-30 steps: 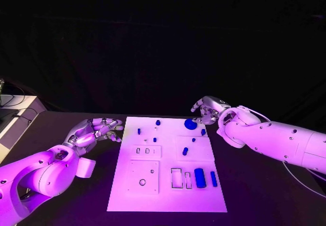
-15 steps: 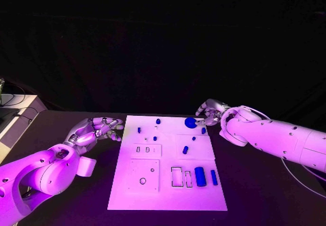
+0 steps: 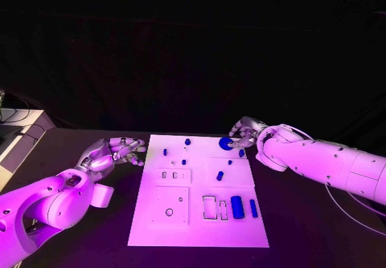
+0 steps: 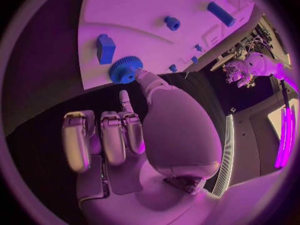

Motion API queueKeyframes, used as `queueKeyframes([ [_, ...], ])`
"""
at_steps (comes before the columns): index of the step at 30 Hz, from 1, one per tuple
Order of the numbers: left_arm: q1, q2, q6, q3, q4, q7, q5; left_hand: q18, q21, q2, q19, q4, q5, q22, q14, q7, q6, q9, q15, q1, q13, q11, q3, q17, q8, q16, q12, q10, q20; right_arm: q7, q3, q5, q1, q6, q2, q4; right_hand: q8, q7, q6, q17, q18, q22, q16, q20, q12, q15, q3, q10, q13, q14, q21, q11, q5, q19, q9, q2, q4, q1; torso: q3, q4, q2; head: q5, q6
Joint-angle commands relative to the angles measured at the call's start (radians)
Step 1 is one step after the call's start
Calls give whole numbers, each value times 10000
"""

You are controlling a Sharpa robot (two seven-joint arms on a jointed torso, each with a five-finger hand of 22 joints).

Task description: Assemble the parts on the task board

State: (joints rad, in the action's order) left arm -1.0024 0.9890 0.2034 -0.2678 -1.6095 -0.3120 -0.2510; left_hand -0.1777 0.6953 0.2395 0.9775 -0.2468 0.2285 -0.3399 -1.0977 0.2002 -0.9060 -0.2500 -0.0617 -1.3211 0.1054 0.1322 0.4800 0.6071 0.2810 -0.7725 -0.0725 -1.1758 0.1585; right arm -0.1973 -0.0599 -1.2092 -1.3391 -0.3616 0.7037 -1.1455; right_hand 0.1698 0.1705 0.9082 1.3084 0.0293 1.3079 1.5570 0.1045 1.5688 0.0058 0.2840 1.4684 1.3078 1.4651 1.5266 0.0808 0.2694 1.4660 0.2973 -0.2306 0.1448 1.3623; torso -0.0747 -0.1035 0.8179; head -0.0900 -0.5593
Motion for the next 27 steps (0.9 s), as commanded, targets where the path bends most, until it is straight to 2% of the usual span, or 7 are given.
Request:
queueKeyframes([
  [1,-1,-12,-178,-8,-20,-69,-51,-13,59,-19,-91,1,-39,-26,93,-4,86,-17,-1,55,18,-16,-70,16,41,-56,25,70,-3,-19,-9,41,43,217,-55,46,31,-4,-48,2107,-167,2121,47,75,20,54,-64,1024,2630,950,55,60,38,814,0,72,-1,59,-3,-1,0,16,-30],
  [5,-1,-2,-177,-8,-24,-61,-53,-13,59,-19,-91,1,-39,-26,93,-4,86,-17,-1,55,18,-16,-70,16,41,-56,25,70,-3,-29,-15,43,76,272,-116,98,26,4,-81,2109,-168,2128,48,83,20,62,-141,1024,2630,950,60,69,15,815,-8,41,47,40,6,8,3,28,-42],
  [8,-1,1,-175,-8,-26,-54,-54,-13,59,-19,-91,1,-39,-26,93,-4,86,-17,-1,55,18,-16,-70,16,41,-56,25,70,-3,-35,-20,44,94,265,-175,174,18,19,-145,2109,-166,2123,49,99,20,78,-297,1024,2630,948,55,84,-82,808,-22,19,148,19,-1,1,-4,16,-47],
  [15,-1,-5,-179,-8,-25,-41,-56,-13,59,-19,-91,1,-39,-26,93,-4,86,-17,-1,55,18,-16,-70,16,41,-56,25,70,-3,-35,-25,1,106,246,-295,369,22,21,-151,2133,-172,2147,54,104,20,82,-327,1024,2630,953,73,87,-104,818,-23,37,170,38,-7,-13,-2,7,-56],
  [21,-2,2,-180,-8,-28,-27,-57,-14,70,-25,-103,1,-38,-33,100,-4,86,-22,-2,58,20,-16,-79,19,44,-66,23,72,-1,-26,-27,-18,109,272,-349,470,22,21,-151,2133,-172,2147,54,104,20,82,-327,1024,2630,953,73,87,-104,818,-23,37,170,38,2,-2,5,18,-67],
  [27,-2,10,-182,-8,-33,-11,-59,-14,70,-25,-103,1,-38,-33,100,-4,86,-22,-2,58,20,-16,-79,19,44,-66,23,72,-1,2,-32,16,116,366,-391,530,76,15,-97,2136,-179,2179,55,113,20,85,-300,1024,2630,952,96,83,-30,830,-13,167,210,179,2,5,5,23,-84],
])
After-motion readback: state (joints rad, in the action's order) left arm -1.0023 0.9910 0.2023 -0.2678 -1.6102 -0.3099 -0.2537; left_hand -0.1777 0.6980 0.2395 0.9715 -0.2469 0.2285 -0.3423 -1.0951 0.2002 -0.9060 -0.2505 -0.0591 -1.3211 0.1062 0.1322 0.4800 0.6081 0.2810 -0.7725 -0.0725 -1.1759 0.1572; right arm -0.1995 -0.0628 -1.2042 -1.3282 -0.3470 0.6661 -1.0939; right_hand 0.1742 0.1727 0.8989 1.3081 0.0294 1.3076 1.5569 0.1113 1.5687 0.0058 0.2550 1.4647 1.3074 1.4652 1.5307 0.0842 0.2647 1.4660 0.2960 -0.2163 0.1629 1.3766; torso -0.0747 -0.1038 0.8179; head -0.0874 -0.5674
